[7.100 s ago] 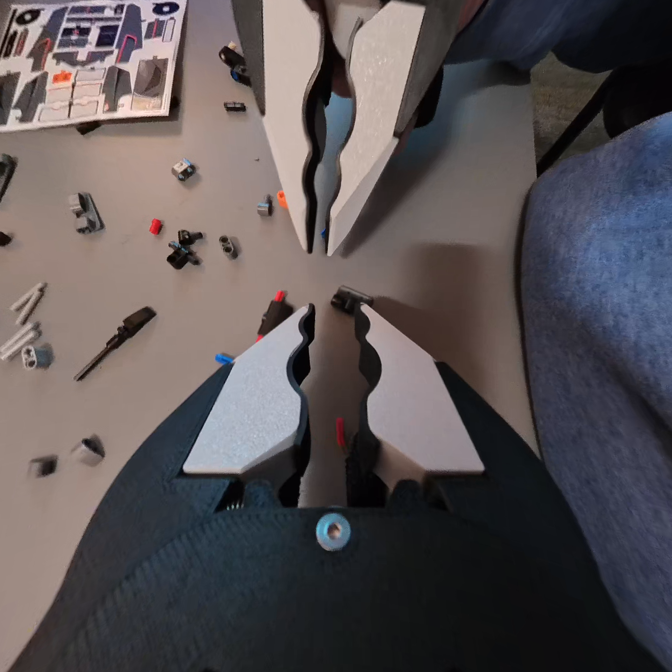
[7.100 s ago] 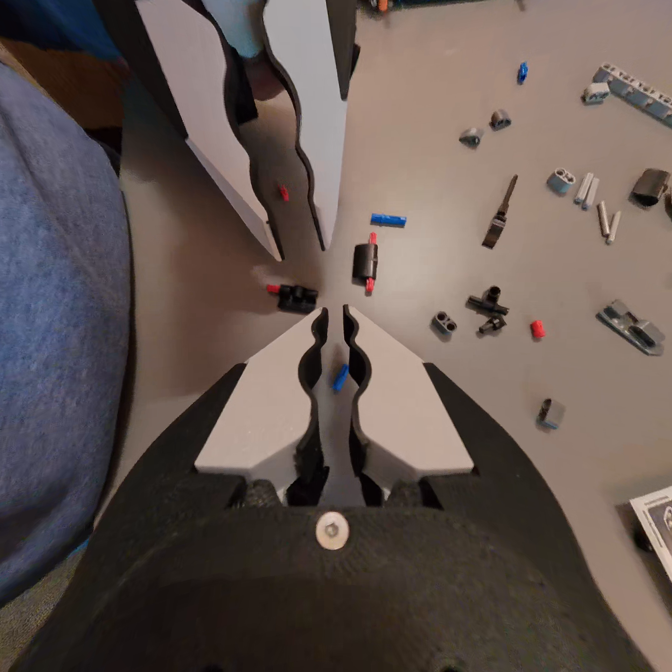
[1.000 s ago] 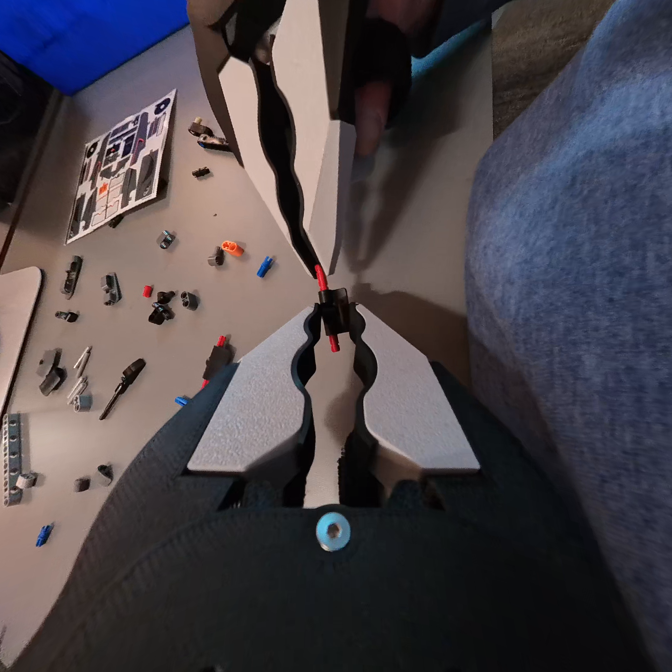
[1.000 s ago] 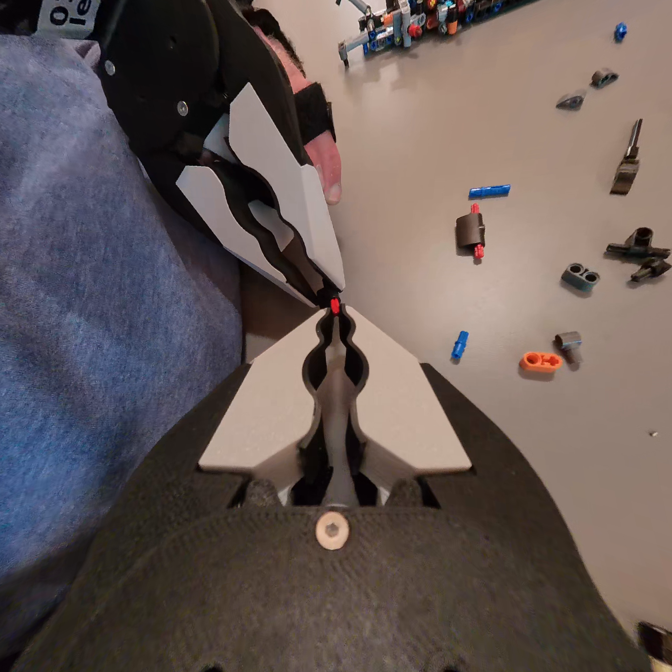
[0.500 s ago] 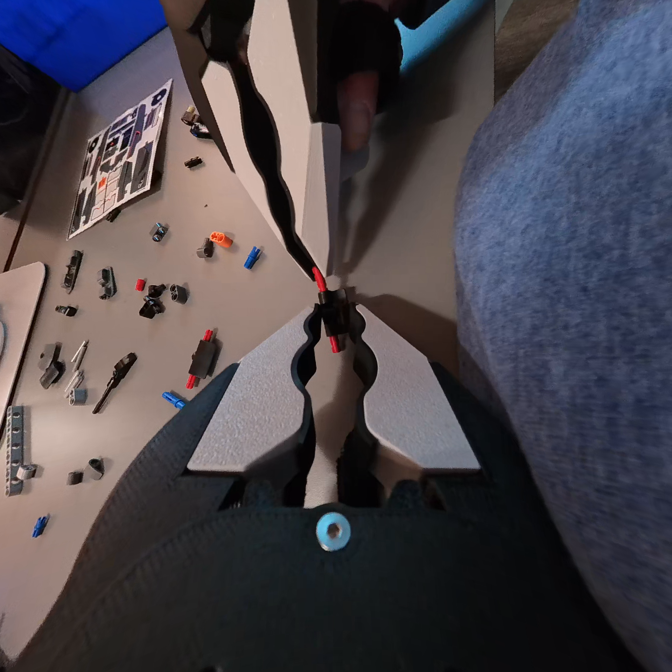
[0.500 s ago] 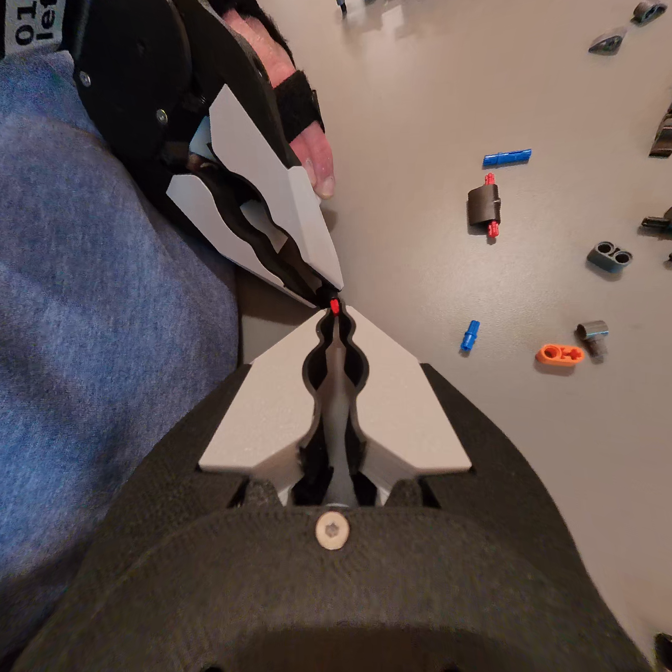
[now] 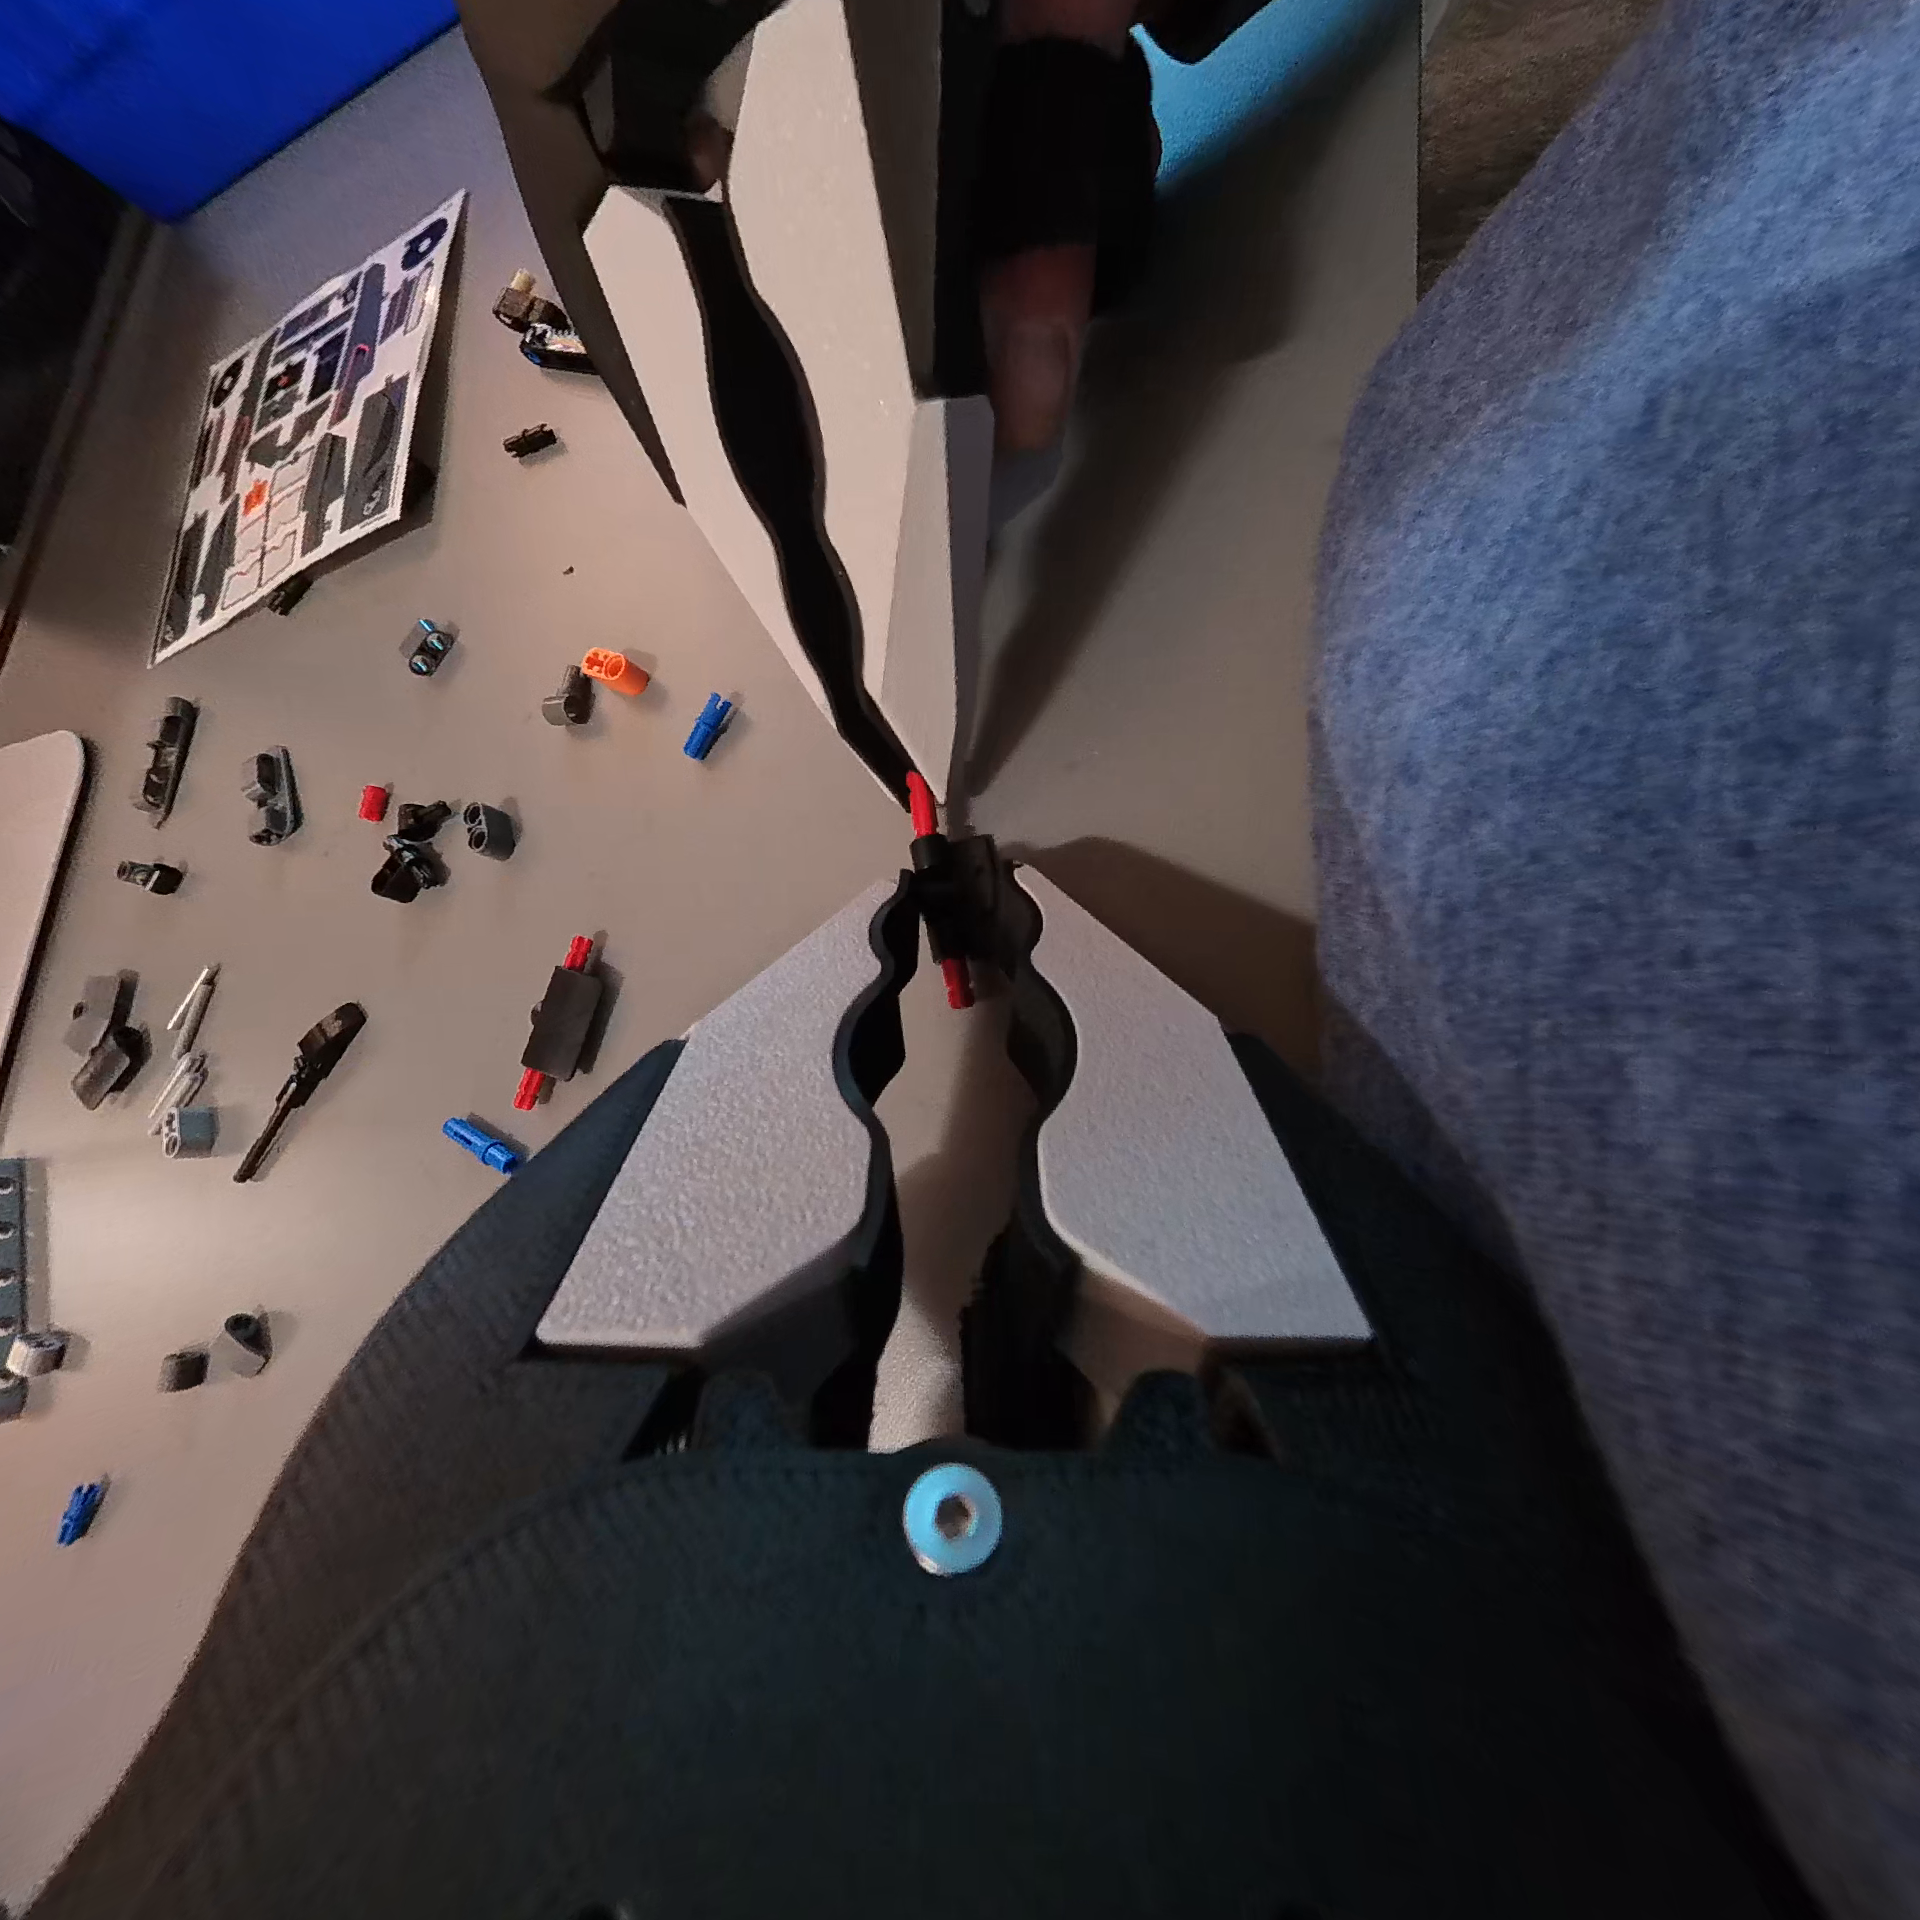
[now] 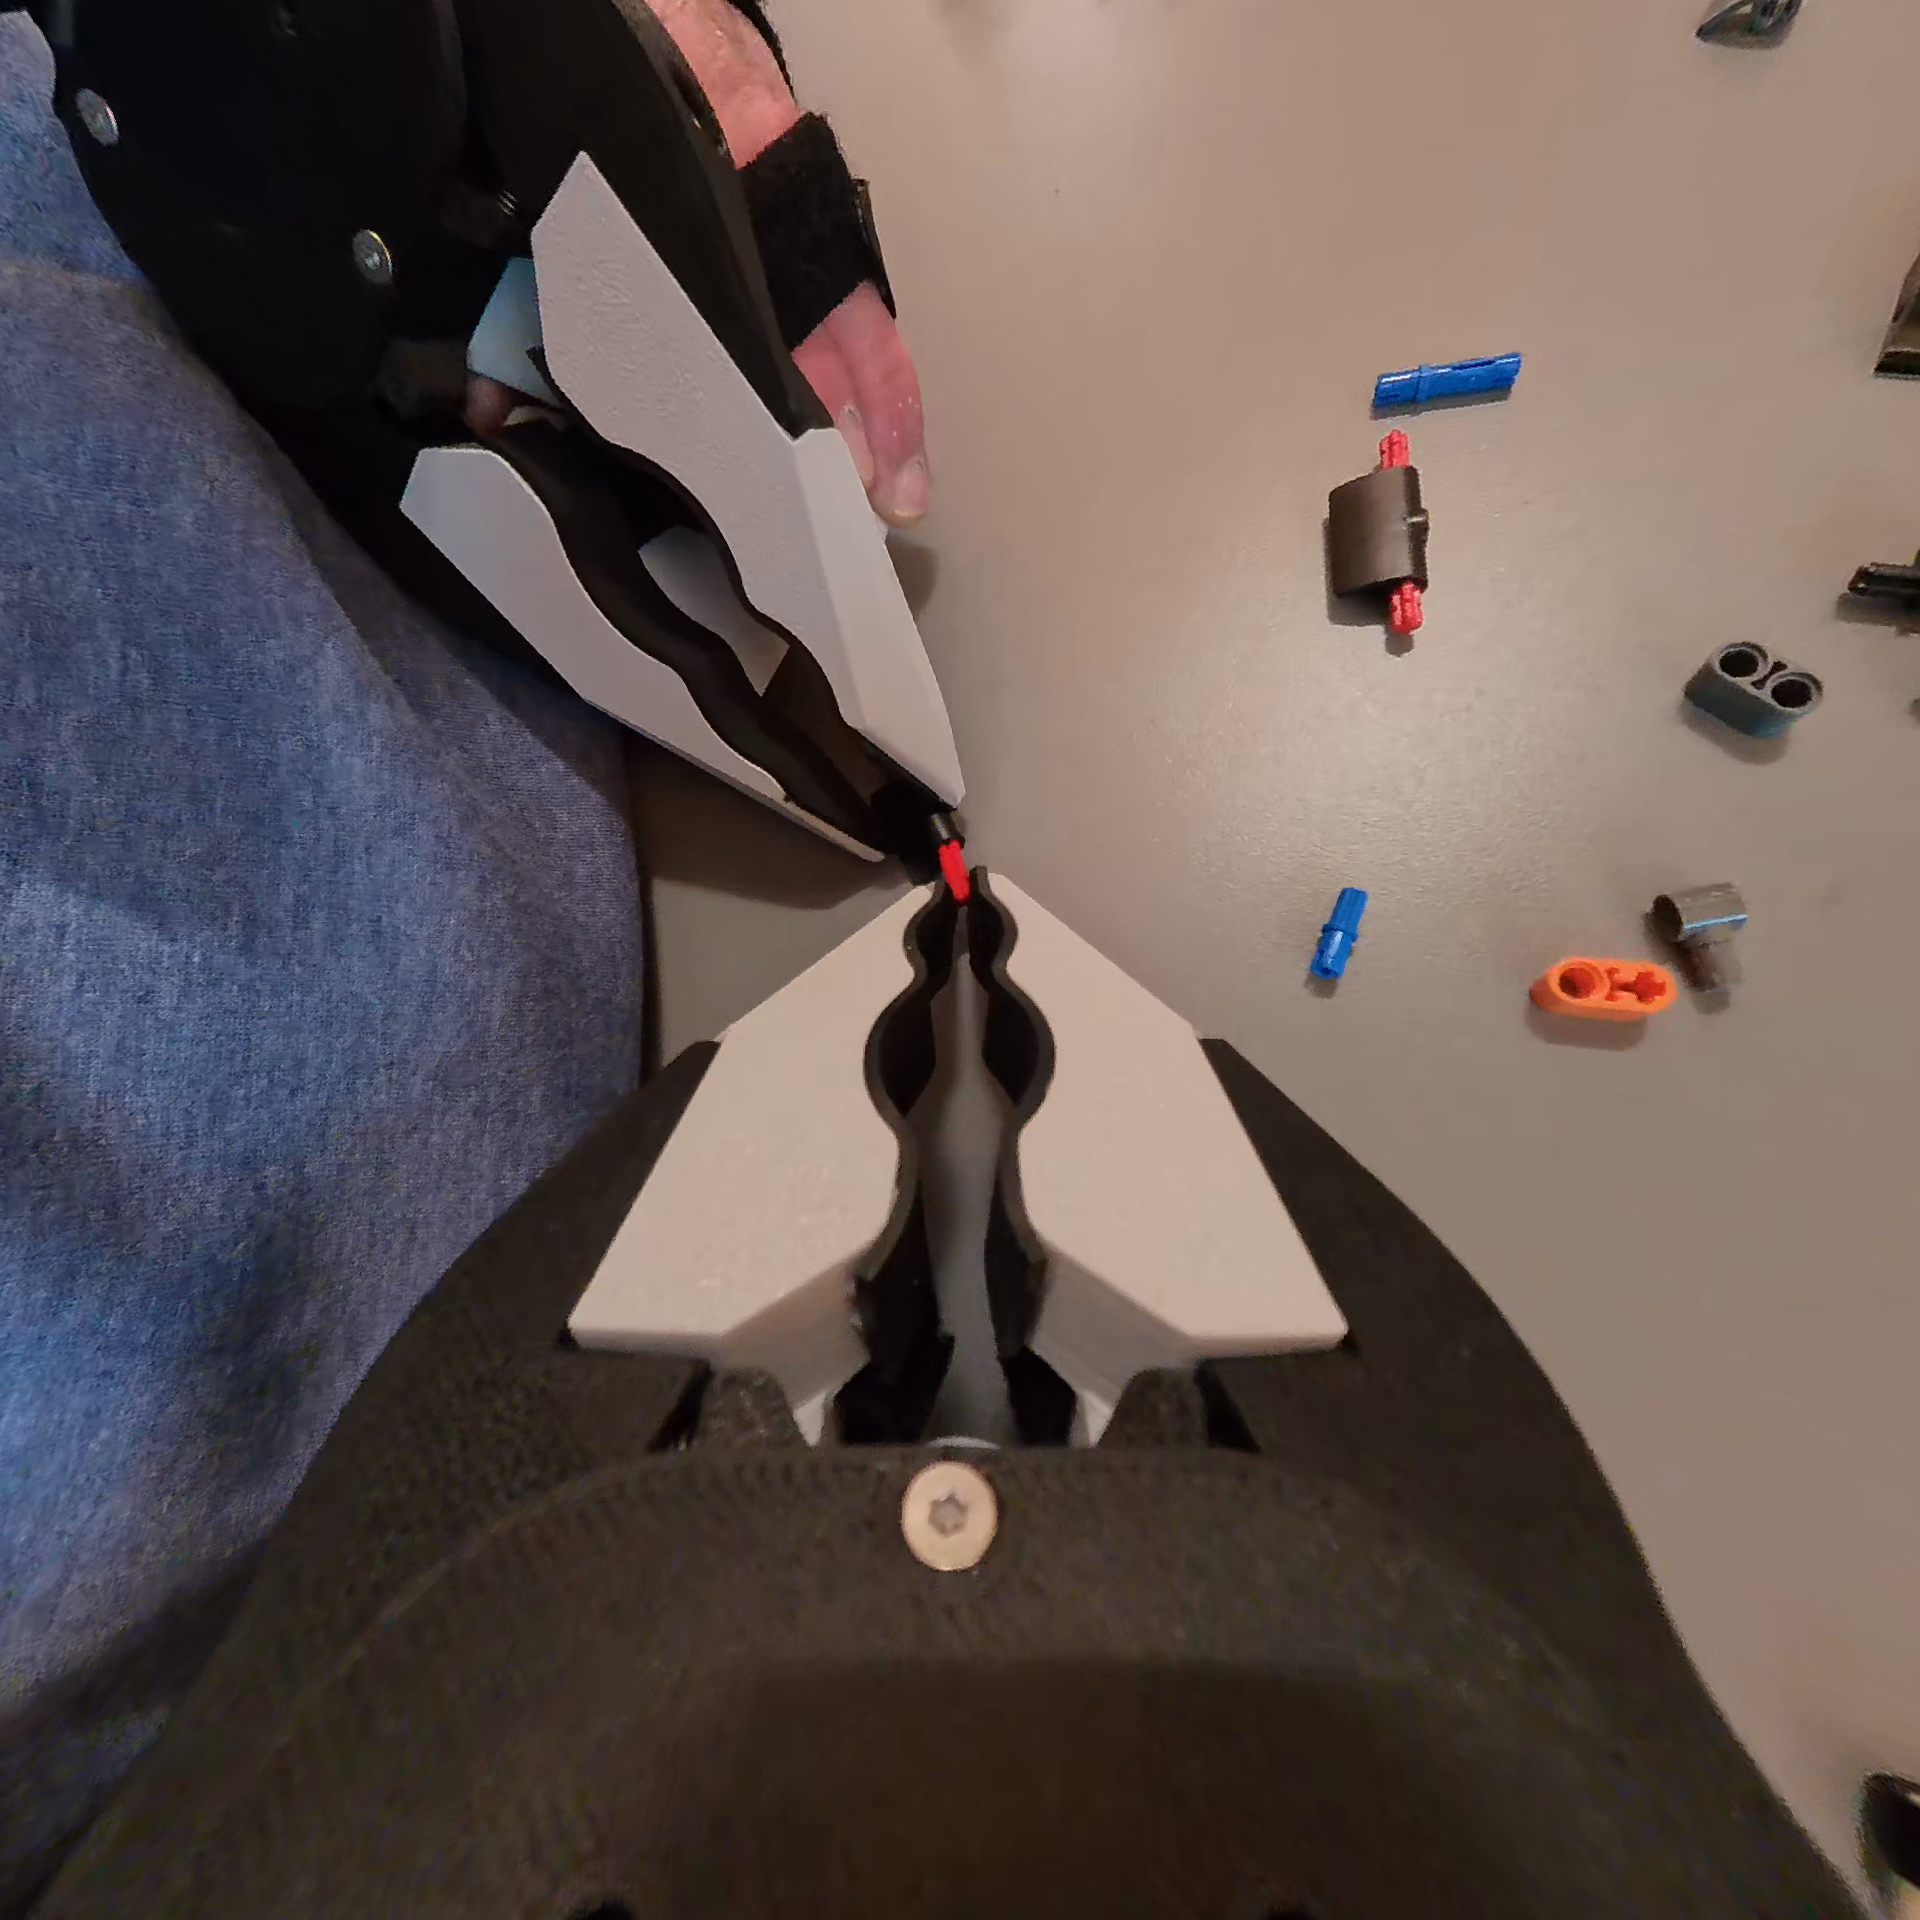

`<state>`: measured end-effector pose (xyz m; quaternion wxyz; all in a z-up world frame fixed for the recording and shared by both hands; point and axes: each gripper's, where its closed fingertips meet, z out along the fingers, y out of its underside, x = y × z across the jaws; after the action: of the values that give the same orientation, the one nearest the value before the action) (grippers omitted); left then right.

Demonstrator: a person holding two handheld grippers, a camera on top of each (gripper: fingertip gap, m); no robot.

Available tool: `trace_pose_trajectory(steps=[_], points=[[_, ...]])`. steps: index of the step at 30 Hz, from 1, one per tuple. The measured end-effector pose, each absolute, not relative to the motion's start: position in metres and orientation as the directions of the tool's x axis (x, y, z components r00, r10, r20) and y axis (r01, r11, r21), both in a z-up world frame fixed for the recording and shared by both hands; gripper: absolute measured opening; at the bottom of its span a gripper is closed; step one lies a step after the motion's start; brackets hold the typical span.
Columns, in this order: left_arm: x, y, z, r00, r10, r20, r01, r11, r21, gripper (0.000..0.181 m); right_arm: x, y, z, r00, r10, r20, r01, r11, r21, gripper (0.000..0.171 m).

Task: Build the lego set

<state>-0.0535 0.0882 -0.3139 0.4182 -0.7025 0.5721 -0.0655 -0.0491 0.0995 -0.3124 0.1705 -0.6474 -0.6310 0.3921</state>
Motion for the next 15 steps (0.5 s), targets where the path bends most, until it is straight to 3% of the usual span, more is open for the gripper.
trace_pose_trajectory(steps=[15], points=[[-0.0548, 0.0896, -0.3148, 0.328, -0.871, -0.365, -0.745, -0.001, -0.667, 0.006, -0.0499, 0.0983, -0.3162, -0.184, 0.951, -0.250, 0.712, -0.047, -0.701, 0.000]])
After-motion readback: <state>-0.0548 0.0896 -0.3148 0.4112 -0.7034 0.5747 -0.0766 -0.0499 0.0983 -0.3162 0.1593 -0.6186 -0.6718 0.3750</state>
